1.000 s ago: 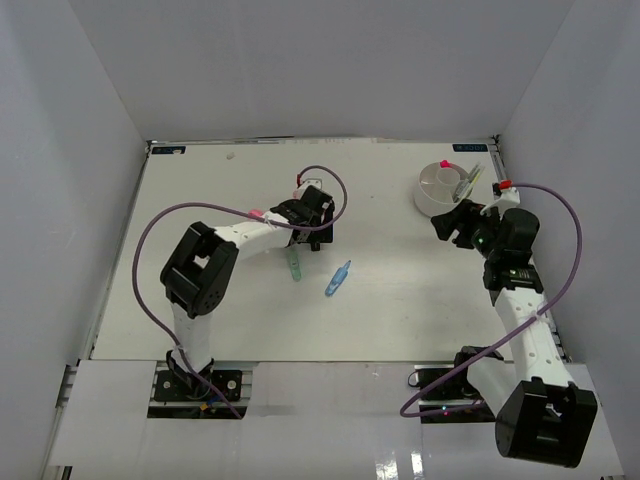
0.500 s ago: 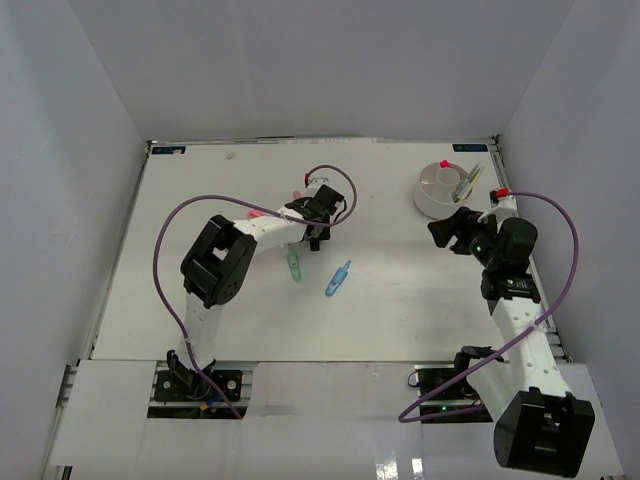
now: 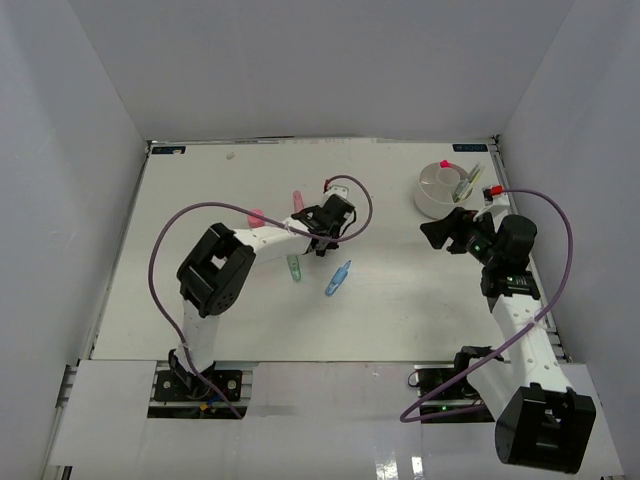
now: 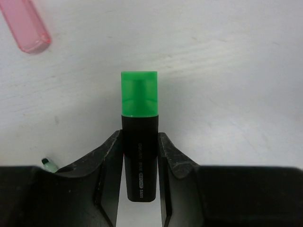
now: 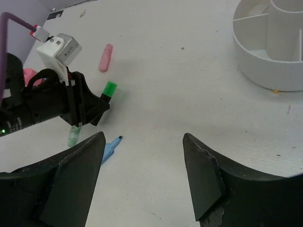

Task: Sort the stationery into containers
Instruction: Pick up the pen from the center of the board, then place the pen in the storage box.

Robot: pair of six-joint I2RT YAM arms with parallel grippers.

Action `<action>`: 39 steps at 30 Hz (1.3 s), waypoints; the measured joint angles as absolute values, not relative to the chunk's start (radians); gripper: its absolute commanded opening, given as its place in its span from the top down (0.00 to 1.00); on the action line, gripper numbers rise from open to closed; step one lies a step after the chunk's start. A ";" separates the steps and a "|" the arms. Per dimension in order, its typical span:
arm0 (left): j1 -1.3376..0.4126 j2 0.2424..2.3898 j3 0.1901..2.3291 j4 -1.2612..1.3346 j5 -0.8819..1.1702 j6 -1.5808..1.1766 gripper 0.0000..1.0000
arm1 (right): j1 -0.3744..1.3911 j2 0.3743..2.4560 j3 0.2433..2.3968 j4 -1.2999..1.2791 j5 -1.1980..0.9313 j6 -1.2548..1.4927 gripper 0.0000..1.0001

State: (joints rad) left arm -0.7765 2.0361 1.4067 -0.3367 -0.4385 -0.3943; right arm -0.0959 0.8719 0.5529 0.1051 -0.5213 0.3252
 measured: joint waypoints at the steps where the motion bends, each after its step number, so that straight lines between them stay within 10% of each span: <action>1: -0.793 2.005 1.380 -0.311 -0.416 -0.360 0.79 | -0.096 0.886 0.565 0.099 -0.539 0.325 0.27; 16: -0.879 1.459 0.988 0.106 -0.039 0.070 0.78 | 0.207 1.119 0.830 0.018 -0.662 0.343 0.27; 39: -0.879 1.380 0.826 0.290 0.051 0.135 0.78 | 0.402 1.317 0.920 0.027 -0.650 0.389 0.49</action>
State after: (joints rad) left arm -0.8795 1.3800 0.8265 0.2905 0.0513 0.1349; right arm 0.4015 1.3174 0.9199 0.0273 -0.6498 0.3893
